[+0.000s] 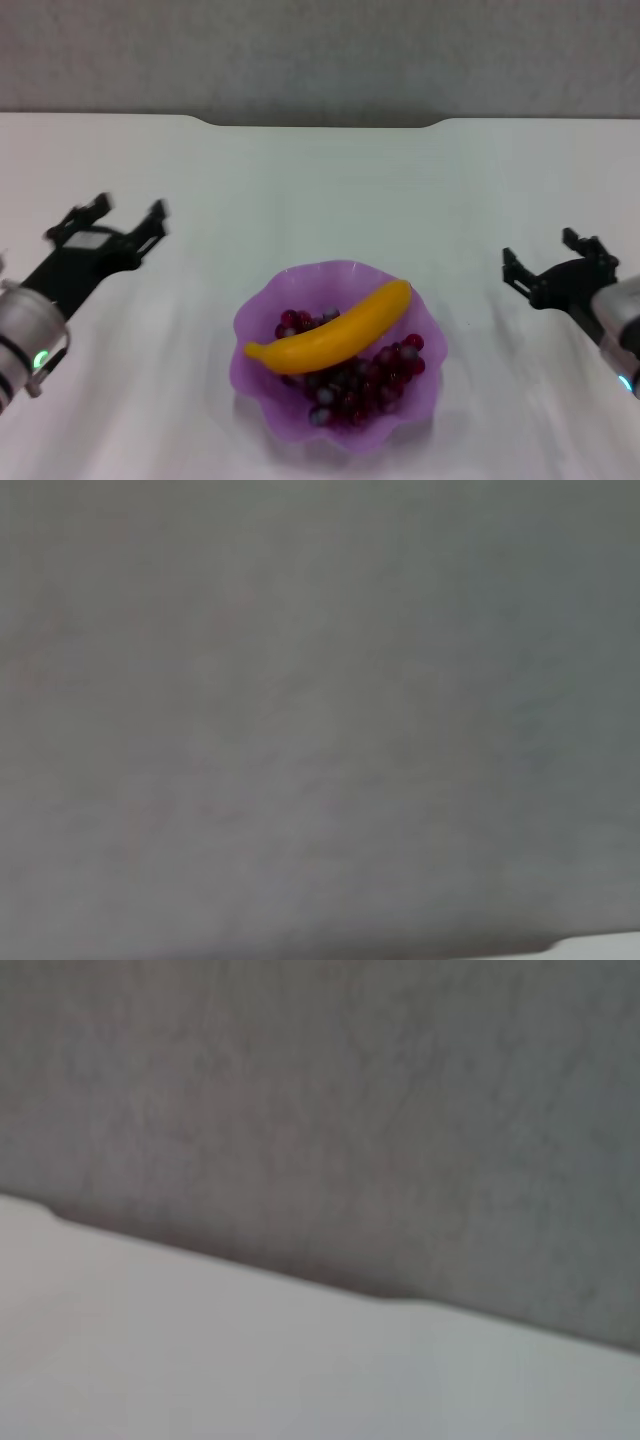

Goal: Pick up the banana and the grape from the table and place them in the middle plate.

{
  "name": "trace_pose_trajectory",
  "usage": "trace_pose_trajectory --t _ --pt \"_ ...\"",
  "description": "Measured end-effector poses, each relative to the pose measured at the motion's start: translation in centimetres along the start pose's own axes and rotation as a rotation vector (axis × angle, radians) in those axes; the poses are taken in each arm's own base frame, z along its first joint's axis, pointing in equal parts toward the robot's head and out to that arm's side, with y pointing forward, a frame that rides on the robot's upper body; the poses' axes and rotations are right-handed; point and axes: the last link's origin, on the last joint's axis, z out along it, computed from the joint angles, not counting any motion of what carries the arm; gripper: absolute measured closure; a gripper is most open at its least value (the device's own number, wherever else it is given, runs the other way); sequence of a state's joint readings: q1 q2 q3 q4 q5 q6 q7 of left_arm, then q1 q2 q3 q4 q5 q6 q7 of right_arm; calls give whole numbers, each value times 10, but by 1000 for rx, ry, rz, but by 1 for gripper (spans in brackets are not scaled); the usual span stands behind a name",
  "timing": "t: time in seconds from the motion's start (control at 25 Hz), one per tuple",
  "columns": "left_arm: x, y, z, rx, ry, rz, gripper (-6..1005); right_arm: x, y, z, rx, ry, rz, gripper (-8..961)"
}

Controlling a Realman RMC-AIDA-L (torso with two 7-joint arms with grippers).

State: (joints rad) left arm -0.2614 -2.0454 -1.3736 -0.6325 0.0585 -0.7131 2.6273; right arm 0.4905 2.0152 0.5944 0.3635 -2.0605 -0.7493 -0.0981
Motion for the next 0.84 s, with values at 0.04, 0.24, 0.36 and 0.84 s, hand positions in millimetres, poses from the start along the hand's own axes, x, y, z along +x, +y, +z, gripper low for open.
trace_pose_trajectory --t 0.04,0.24,0.36,0.84 --pt "-5 -7 -1 23 -5 -14 218 1 -2 -3 8 -16 2 76" --pt "-27 -34 -13 138 -44 -69 218 5 -6 -24 36 -101 11 76" --pt "-32 -41 -22 178 -50 -101 218 11 -10 -33 56 -100 15 76" --pt "-42 -54 -31 246 -85 -126 218 16 -13 -36 65 -82 17 77"
